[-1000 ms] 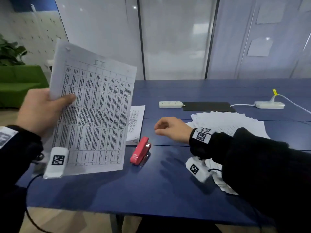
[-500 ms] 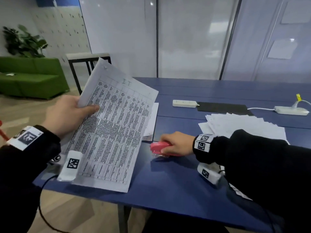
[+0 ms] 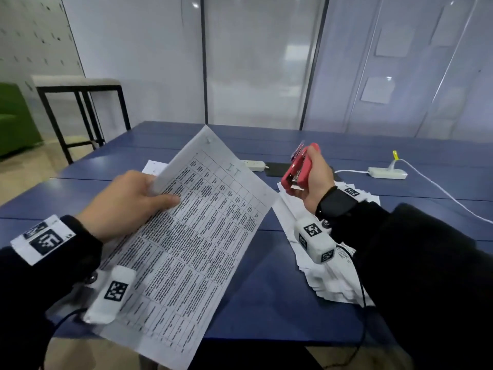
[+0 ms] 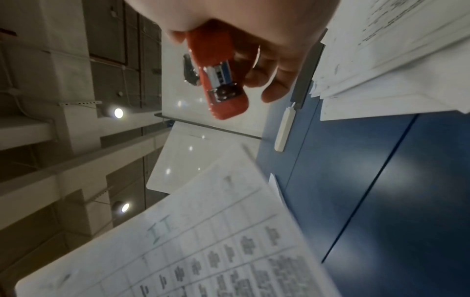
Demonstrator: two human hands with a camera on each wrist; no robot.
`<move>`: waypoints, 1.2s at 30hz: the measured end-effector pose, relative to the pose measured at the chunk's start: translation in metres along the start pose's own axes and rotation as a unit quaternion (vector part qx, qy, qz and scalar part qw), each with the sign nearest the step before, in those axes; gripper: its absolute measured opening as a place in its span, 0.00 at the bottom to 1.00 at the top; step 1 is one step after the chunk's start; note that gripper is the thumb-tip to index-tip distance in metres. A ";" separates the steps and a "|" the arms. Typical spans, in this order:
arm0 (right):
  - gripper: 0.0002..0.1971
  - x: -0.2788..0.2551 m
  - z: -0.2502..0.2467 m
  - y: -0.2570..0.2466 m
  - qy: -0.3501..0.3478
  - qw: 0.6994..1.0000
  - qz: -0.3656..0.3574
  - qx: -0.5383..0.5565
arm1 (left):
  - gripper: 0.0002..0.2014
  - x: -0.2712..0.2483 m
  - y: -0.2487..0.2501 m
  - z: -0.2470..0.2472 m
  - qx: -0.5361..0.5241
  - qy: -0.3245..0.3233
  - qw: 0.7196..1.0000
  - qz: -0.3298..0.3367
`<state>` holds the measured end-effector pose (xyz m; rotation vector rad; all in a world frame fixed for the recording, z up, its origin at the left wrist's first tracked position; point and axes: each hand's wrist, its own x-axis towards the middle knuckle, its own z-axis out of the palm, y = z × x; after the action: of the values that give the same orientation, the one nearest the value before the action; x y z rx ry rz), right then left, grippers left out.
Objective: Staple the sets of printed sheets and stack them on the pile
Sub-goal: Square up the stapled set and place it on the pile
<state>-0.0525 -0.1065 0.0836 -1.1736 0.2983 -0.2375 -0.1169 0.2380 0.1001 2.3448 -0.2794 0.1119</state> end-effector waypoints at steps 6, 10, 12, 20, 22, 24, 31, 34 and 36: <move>0.28 0.011 0.000 0.013 0.077 0.995 -0.022 -0.052 | 0.17 0.005 0.023 0.027 0.031 -0.013 0.999 0.014; 0.35 0.011 -0.001 0.024 0.101 0.991 -0.040 -0.080 | 0.16 0.009 0.031 0.035 0.048 -0.005 0.999 0.009; 0.28 0.015 -0.002 0.030 0.106 0.990 -0.042 -0.085 | 0.17 0.010 0.035 0.038 0.060 0.004 0.998 0.006; 0.32 0.018 -0.003 0.040 0.108 0.991 -0.013 -0.084 | 0.16 0.013 0.042 0.035 0.070 0.015 0.997 0.002; 0.35 0.017 -0.001 0.040 0.113 0.991 0.002 -0.074 | 0.16 0.014 0.043 0.035 0.067 0.016 0.998 0.005; 0.38 0.017 -0.001 0.043 0.114 0.991 0.011 -0.069 | 0.16 0.013 0.044 0.036 0.071 0.014 0.997 0.007; 0.28 0.024 -0.001 0.050 0.135 0.987 -0.002 -0.087 | 0.16 0.011 0.043 0.040 0.080 0.009 0.997 0.011; 0.27 0.025 0.000 0.052 0.139 0.987 -0.012 -0.083 | 0.17 0.010 0.043 0.040 0.078 0.011 0.997 0.014; 0.28 0.025 0.001 0.052 0.138 0.987 -0.016 -0.081 | 0.17 0.010 0.044 0.039 0.078 0.014 0.997 0.015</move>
<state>-0.0271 -0.0951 0.0324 -1.3087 0.5509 -0.4115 -0.1174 0.1783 0.1038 2.4922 -0.3020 0.1866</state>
